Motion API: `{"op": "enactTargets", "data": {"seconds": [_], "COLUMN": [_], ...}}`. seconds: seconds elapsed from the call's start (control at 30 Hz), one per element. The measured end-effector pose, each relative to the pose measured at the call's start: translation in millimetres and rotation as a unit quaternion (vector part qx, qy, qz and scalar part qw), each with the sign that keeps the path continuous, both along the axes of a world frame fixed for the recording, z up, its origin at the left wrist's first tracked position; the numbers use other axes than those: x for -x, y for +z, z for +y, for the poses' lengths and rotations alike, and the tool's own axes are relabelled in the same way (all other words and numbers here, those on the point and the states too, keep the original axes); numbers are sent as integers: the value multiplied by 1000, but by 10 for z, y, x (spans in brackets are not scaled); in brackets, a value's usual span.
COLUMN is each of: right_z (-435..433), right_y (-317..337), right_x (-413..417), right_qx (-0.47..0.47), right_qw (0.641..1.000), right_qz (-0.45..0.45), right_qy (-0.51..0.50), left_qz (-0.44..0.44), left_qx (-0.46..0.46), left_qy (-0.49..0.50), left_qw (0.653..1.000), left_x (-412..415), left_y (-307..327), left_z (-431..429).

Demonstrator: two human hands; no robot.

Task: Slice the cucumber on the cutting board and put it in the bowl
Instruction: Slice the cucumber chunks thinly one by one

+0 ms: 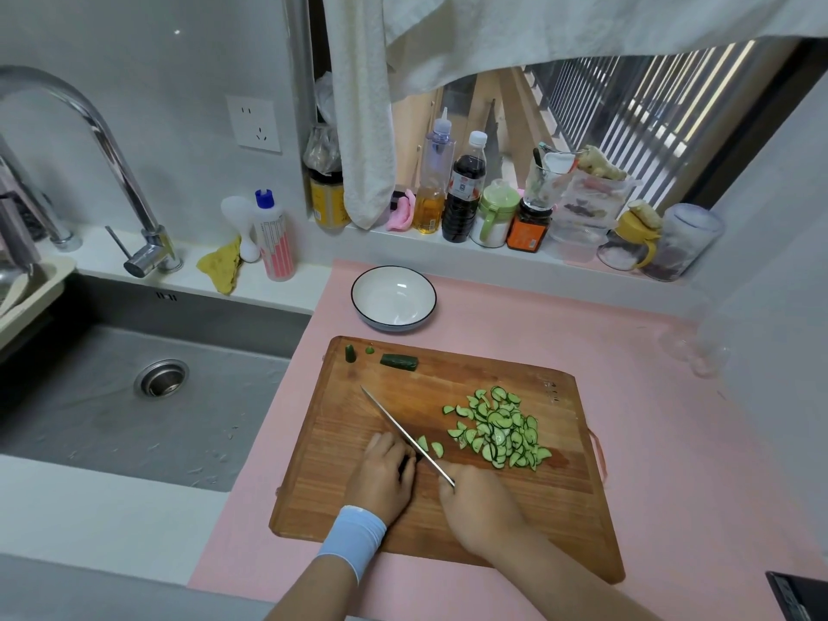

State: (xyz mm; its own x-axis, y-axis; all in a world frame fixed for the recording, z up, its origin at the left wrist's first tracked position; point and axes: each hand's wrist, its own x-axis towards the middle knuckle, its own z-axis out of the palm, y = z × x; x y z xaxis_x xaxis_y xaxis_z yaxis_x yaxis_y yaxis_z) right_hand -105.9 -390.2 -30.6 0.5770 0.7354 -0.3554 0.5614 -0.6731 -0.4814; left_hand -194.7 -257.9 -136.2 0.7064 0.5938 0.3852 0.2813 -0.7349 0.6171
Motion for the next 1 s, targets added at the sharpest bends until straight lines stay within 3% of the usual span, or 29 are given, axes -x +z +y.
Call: {"op": "enactTargets", "data": {"seconds": [1.0], "right_z": [71], "right_y": [-45], "right_x": [-29], "right_qx": [7], "right_qw": [1000], "right_qz": [21], "right_qy": [-5], "left_qz": [-11], "left_qx": [6], "left_qy": [3], "left_qw": [1000], "left_x": [43], "left_y": [5], "left_z": [5]}}
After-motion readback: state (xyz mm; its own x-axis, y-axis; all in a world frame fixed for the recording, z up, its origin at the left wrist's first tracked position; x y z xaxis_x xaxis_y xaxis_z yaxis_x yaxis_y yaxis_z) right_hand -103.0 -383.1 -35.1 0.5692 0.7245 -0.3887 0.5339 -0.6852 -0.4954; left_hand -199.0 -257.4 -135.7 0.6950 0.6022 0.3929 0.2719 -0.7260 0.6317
